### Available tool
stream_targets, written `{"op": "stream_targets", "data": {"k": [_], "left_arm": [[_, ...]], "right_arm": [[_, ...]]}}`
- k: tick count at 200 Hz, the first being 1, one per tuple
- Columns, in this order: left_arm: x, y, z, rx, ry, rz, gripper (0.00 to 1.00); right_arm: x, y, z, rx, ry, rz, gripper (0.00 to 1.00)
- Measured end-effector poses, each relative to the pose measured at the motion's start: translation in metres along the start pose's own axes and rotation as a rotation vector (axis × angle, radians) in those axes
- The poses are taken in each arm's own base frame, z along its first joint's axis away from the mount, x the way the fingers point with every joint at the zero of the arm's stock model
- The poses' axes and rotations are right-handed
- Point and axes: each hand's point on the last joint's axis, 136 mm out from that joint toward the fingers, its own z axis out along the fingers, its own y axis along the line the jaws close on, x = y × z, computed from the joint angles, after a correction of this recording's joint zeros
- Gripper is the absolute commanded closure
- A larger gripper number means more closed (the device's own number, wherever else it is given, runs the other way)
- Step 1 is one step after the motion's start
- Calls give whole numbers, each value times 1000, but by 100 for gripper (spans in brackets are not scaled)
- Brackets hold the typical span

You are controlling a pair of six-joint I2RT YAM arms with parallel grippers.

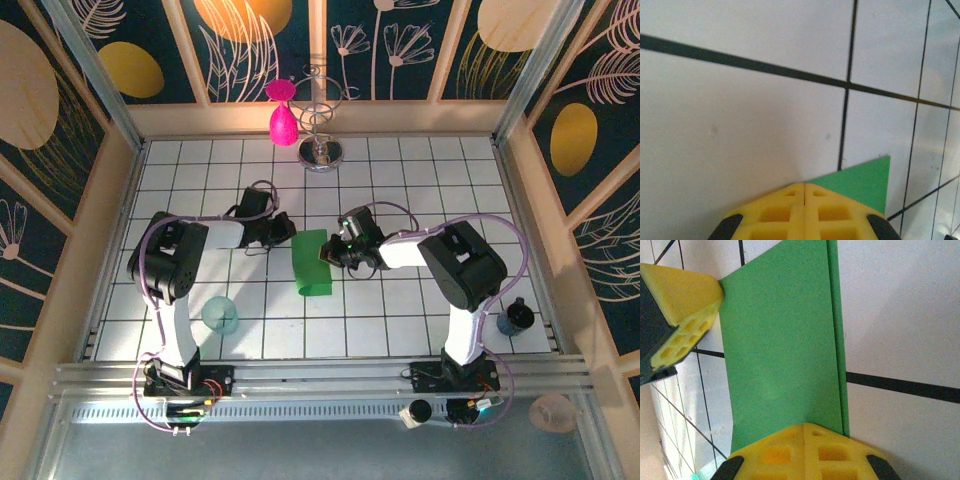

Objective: Fold a paper plane with a square sheet of paper (pick it up from the middle)
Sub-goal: First fold the square sheet of paper in half at the center of the table.

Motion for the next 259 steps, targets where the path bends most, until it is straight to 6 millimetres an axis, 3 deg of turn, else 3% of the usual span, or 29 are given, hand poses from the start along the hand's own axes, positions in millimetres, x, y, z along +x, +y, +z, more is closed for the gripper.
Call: {"op": "stream_targets", "data": {"k": [45, 65, 90, 109, 123, 140, 196, 259], "left_arm": [[-32, 19, -18, -84, -45, 17, 93], [-29, 11, -34, -75, -45, 39, 93], [-2, -26, -57, 0, -30, 105, 93], [38, -50, -60, 62, 39, 147, 93], [69, -54, -55, 84, 108, 156, 93], [92, -43, -49, 66, 167, 135, 94], [111, -32, -29, 27, 245, 125, 94], [113, -16, -19, -51, 274, 188, 94]], "right_arm": [[0, 0, 0, 1, -1, -1, 99], [0, 0, 0, 1, -2, -2, 99], [0, 0, 0, 1, -2, -2, 99], [0, 0, 0, 1, -2, -2, 99], [0, 0, 0, 1, -2, -2, 99], [0, 0, 0, 2, -2, -3, 99], [0, 0, 0, 7, -8, -5, 99], [0, 1, 0, 11, -12, -8, 99]]}}
